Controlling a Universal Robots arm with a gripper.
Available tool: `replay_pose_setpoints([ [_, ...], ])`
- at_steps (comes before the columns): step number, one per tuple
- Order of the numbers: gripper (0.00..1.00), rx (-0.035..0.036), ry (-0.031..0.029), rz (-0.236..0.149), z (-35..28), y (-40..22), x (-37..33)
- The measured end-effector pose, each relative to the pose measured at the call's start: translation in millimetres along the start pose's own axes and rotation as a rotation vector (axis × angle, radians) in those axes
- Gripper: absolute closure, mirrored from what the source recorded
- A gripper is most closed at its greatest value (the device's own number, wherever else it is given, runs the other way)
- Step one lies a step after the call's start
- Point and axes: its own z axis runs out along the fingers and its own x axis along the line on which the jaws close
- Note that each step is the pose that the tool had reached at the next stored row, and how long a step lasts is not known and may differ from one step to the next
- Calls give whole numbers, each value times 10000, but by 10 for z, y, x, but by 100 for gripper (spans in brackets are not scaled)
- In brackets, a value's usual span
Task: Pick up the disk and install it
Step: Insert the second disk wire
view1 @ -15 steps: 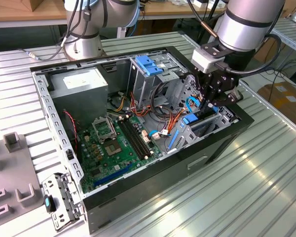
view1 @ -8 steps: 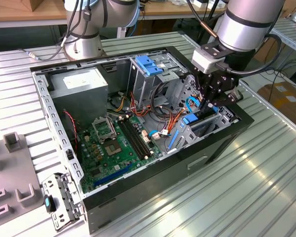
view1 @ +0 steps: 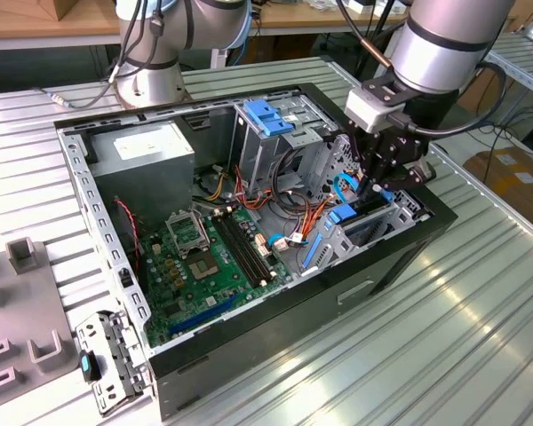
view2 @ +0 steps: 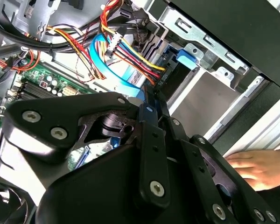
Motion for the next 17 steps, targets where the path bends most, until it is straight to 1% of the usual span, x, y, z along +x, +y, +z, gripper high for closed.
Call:
replay_pose_setpoints([
  [7,84,0,-3,0,-2,0,8],
  [10,84,0,-17,1,-1,1,31],
  [12,84,0,-32,3,0,1,32],
  [13,84,1,-44,4,1,1,32],
  [15,84,3,-98,10,5,2,33],
  [17,84,5,-174,17,14,2,32],
])
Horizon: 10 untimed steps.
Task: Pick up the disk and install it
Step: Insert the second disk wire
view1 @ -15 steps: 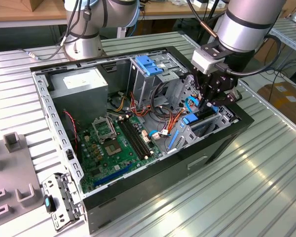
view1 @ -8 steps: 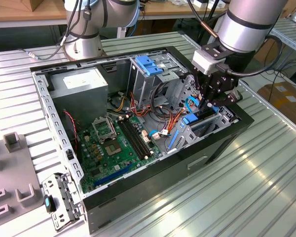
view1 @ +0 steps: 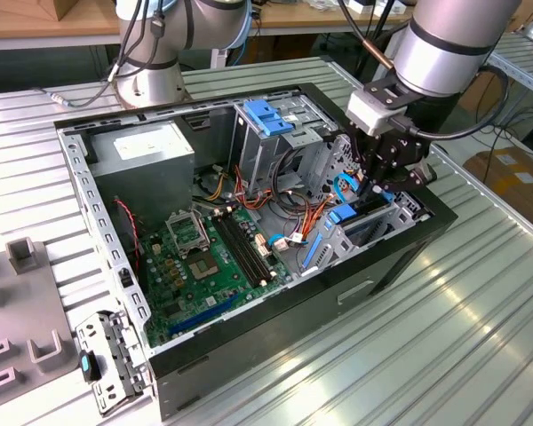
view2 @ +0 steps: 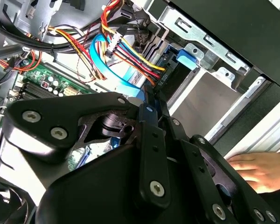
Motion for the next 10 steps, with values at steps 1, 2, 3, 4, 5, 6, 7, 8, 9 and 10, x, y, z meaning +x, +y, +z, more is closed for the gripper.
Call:
replay_pose_setpoints([
  [1,84,1,-40,4,6,1,0],
  [2,84,1,-48,5,9,1,1],
  [3,84,2,-56,6,14,1,3],
  [4,84,2,-74,7,26,2,9],
  [5,84,2,-104,11,44,5,18],
  [6,84,2,-122,14,51,6,21],
  [7,84,3,-132,14,55,6,23],
  [8,84,3,-136,15,56,6,22],
  [9,84,3,-140,15,58,6,22],
  [10,84,3,-141,14,58,6,22],
])
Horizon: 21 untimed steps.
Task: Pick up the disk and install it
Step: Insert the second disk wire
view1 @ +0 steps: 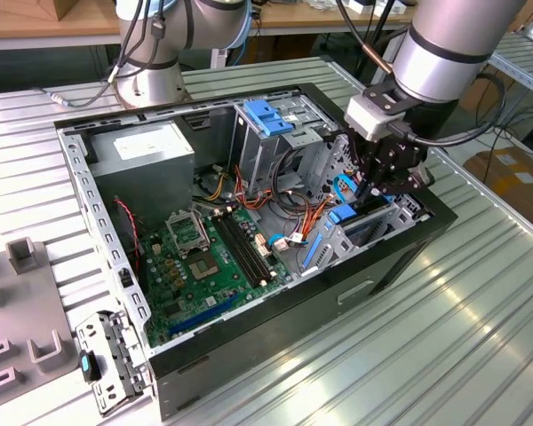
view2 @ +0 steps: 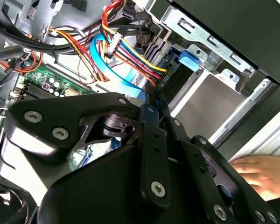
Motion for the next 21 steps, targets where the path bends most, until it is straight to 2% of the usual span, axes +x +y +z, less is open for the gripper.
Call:
replay_pose_setpoints([
  [3,83,0,-5,0,1,0,0],
  [4,77,0,-8,0,0,-1,0],
  [5,77,2,-13,0,-6,-2,-1],
  [6,77,0,-10,0,-23,-3,-1],
  [7,71,-1,0,-1,-51,-6,-1],
  [11,71,-2,2,0,-173,-18,-3],
  [14,71,-1,-3,0,-180,-19,-3],
  [15,72,-1,-1,0,-181,-19,-3],
  [16,78,-1,-1,0,-182,-19,-3],
  [17,78,-1,-1,0,-183,-19,-3],
  [18,85,-1,0,0,-185,-19,-3],
  [21,89,-1,0,0,-188,-20,-3],
])
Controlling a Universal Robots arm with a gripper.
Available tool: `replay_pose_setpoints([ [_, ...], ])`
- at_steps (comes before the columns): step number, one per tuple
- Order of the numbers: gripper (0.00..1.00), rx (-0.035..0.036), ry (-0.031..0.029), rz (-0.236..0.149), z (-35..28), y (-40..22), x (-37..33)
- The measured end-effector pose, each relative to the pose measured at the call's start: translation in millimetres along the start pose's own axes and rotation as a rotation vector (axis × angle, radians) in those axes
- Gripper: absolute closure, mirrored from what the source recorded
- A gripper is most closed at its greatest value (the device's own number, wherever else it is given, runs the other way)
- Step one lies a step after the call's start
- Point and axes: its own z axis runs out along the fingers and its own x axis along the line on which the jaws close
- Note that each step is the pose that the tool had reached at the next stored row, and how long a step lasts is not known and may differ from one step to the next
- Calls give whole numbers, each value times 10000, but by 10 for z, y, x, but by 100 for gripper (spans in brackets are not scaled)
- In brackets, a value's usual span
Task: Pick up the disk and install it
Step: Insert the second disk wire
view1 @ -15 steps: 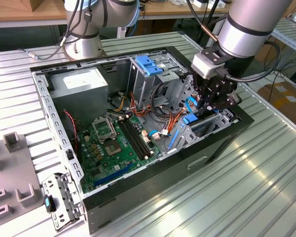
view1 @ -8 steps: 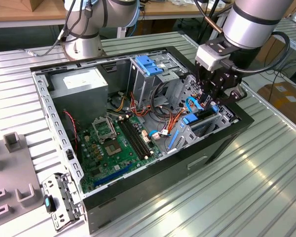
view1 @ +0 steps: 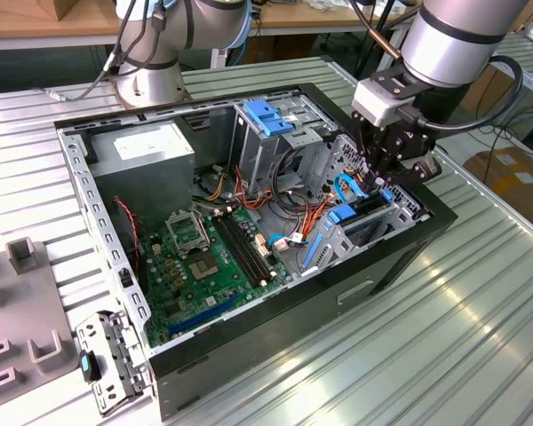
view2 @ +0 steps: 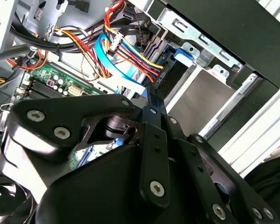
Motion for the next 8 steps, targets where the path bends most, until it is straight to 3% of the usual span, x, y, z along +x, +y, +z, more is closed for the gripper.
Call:
replay_pose_setpoints([
  [8,89,0,0,0,-10,-1,0],
])
